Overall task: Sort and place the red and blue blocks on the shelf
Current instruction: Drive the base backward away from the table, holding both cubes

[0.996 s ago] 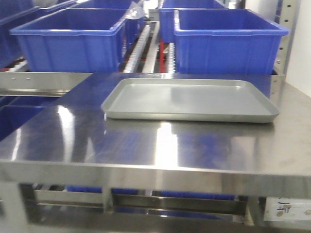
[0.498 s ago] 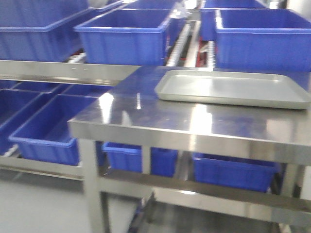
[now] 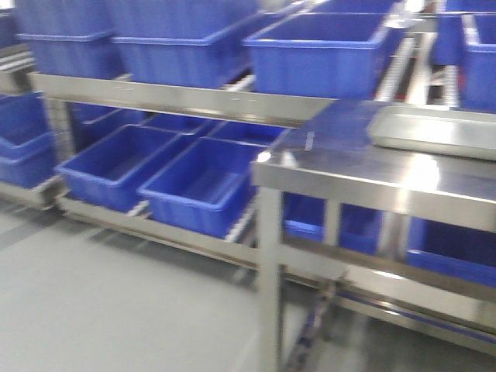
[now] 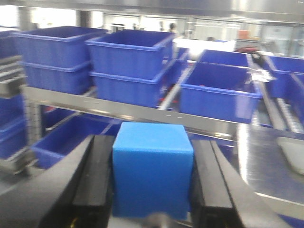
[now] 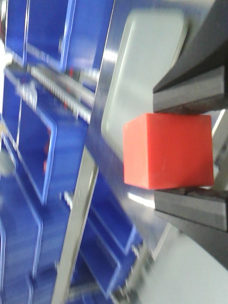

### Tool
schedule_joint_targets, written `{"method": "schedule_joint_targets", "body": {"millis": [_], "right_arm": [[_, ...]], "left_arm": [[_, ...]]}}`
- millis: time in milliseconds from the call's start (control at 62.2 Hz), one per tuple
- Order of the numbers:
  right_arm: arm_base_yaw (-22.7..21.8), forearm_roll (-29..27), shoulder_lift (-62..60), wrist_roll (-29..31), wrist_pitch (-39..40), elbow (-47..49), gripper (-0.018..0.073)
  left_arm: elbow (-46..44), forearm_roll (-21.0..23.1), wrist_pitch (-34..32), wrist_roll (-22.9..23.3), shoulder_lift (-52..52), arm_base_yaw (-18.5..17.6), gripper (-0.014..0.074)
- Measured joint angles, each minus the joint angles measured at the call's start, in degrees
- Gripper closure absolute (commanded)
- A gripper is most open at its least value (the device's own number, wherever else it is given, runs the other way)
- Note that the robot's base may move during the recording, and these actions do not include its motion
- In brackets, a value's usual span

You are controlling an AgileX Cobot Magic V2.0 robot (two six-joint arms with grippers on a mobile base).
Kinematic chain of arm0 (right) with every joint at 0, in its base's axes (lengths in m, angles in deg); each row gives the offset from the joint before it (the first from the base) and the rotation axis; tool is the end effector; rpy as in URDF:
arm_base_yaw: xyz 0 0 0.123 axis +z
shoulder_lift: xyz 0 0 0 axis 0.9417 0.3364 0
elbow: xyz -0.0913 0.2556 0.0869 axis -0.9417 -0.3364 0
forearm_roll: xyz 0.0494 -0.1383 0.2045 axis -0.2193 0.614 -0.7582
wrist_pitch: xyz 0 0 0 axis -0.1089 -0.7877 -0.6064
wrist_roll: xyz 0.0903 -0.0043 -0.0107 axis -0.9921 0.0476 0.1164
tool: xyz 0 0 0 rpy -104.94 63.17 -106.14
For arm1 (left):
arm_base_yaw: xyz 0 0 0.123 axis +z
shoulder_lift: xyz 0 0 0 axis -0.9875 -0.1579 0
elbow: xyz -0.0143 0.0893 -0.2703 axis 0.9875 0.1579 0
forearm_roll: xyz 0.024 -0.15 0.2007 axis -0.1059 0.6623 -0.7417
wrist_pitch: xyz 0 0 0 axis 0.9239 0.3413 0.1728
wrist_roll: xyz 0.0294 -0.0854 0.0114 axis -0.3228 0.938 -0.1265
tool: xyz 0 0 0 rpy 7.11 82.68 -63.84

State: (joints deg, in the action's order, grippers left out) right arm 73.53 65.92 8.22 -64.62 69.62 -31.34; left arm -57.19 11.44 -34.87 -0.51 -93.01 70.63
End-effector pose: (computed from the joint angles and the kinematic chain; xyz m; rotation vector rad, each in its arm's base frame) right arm 0.0781 0.0051 0.3095 -0.0034 1.5978 0.0964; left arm 0.0651 -0.0112 0.3099 0.0606 1.4778 -0.2133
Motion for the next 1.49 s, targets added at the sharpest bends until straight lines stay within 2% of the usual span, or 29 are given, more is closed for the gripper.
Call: {"method": "schedule_joint_targets", "body": {"millis": [1494], "right_arm": [[0.0, 0.0, 0.0, 0.0, 0.0, 0.0, 0.0209]], "left_arm": [[0.0, 0.0, 0.0, 0.0, 0.0, 0.0, 0.0315]]}}
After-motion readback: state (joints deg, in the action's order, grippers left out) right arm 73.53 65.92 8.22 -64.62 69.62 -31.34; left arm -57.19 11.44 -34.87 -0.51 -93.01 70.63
